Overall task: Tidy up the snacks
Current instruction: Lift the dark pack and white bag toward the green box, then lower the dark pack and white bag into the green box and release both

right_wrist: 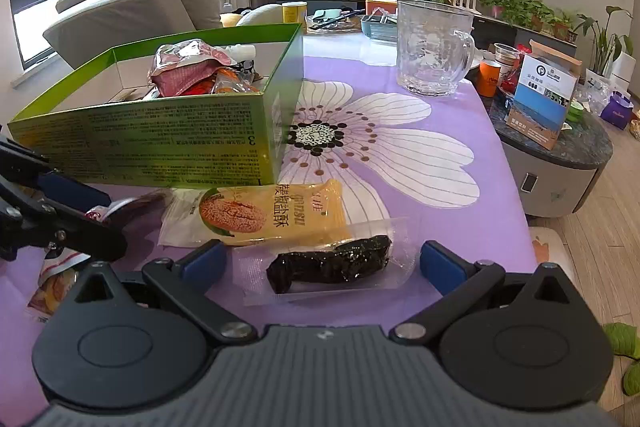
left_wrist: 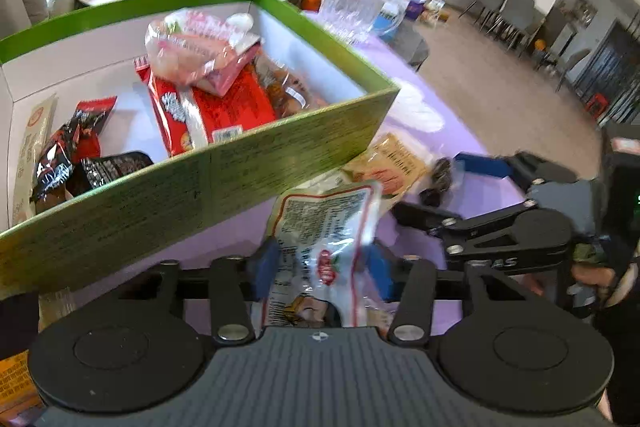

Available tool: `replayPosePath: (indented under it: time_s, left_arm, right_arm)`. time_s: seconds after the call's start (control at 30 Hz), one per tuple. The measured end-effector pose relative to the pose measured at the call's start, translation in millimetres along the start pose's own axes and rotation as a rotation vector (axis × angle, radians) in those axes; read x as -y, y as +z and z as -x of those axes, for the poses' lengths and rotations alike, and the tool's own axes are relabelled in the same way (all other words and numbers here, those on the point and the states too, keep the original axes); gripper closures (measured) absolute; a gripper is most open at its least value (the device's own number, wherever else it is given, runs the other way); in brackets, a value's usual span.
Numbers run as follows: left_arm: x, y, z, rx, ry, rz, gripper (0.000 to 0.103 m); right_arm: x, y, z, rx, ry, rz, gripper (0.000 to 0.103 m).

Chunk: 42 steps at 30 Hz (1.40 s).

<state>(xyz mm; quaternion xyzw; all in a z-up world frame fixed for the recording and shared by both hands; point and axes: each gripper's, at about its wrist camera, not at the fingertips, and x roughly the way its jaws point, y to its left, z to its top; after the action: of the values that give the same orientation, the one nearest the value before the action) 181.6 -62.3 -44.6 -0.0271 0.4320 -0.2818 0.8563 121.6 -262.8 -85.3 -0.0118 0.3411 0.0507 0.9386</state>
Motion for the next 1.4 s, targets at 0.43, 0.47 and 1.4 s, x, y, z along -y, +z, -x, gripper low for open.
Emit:
replayPosePath:
  time_s: [0.43, 0.47, 1.4]
  left_arm:
    - [3, -4, 53, 0.124, -0.004, -0.007, 0.068]
    - [3, -3, 58, 0.136, -0.002, -0.009, 0.067]
    - [-57, 37, 96, 0.321, 0.117, 0.118, 0.067]
  right_arm:
    - [-13, -8, 26, 0.007, -0.035, -0.028, 0.041]
    - [-13, -8, 29, 0.015, -0.038, -0.030, 0.041]
    - [-73, 108, 26, 0.277, 0.132, 0.090, 0.041]
